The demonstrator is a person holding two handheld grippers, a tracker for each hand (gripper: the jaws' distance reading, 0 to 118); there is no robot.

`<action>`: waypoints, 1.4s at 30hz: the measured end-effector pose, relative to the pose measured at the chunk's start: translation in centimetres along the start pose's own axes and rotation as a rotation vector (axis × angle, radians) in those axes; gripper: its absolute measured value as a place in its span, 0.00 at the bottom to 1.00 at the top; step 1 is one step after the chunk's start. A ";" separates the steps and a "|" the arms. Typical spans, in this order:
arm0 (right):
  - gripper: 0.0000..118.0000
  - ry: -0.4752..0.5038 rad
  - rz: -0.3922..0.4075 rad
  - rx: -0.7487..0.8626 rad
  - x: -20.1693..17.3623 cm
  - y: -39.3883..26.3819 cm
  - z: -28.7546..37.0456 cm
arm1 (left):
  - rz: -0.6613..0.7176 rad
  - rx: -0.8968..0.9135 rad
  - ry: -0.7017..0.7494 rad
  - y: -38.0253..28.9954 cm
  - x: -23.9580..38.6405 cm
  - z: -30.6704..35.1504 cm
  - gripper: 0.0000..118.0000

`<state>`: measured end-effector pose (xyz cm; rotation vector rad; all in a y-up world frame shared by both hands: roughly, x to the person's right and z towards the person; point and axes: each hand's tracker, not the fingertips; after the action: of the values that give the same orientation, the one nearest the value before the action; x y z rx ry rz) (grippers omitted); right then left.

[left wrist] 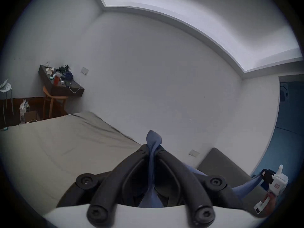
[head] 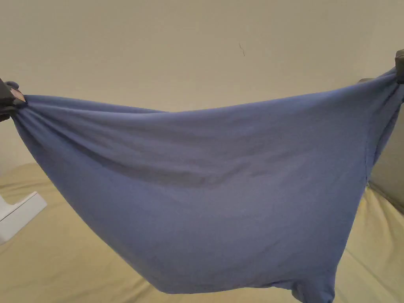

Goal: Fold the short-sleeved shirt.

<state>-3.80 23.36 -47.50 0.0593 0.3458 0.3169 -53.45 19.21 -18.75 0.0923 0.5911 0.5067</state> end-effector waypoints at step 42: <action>0.04 0.169 -0.060 -0.405 -7.2 -13.1 -15.4 | 0.039 -0.412 0.125 -13.3 -5.8 -16.2 0.03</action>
<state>-11.63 8.71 -61.08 -0.3764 0.4439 0.3282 -60.87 3.82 -32.19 -0.3217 0.5966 0.6659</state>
